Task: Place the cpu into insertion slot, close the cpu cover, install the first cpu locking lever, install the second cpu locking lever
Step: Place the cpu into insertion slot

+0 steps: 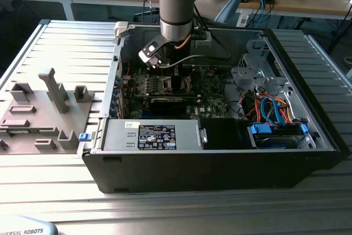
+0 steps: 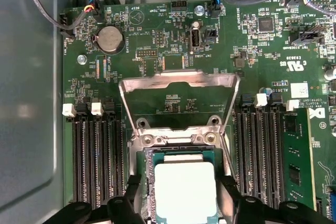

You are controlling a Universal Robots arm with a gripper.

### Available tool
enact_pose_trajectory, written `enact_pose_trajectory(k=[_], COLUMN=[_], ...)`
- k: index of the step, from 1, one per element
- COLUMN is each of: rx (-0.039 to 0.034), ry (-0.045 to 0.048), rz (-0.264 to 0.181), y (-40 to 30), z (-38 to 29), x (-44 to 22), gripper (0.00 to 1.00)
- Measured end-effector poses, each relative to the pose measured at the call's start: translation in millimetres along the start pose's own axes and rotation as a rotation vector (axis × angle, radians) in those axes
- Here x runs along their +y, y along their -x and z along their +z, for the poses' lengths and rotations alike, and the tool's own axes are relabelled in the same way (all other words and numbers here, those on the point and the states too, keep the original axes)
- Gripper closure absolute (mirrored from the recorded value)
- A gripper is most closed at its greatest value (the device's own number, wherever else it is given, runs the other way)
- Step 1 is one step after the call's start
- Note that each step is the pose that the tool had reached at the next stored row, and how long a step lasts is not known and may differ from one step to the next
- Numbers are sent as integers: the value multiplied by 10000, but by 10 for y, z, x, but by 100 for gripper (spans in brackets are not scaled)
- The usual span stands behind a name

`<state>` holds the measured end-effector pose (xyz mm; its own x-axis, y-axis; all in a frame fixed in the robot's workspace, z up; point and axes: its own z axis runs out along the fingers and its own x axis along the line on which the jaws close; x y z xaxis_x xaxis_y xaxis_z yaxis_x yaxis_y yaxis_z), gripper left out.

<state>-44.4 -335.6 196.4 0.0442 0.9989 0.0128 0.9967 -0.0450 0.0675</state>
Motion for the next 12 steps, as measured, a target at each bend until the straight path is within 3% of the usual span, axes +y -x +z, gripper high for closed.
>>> enact_pose_trajectory(k=[12], rx=[5], ry=[0], rz=[3], y=[-40], z=[3], x=[-2], gripper=[33])
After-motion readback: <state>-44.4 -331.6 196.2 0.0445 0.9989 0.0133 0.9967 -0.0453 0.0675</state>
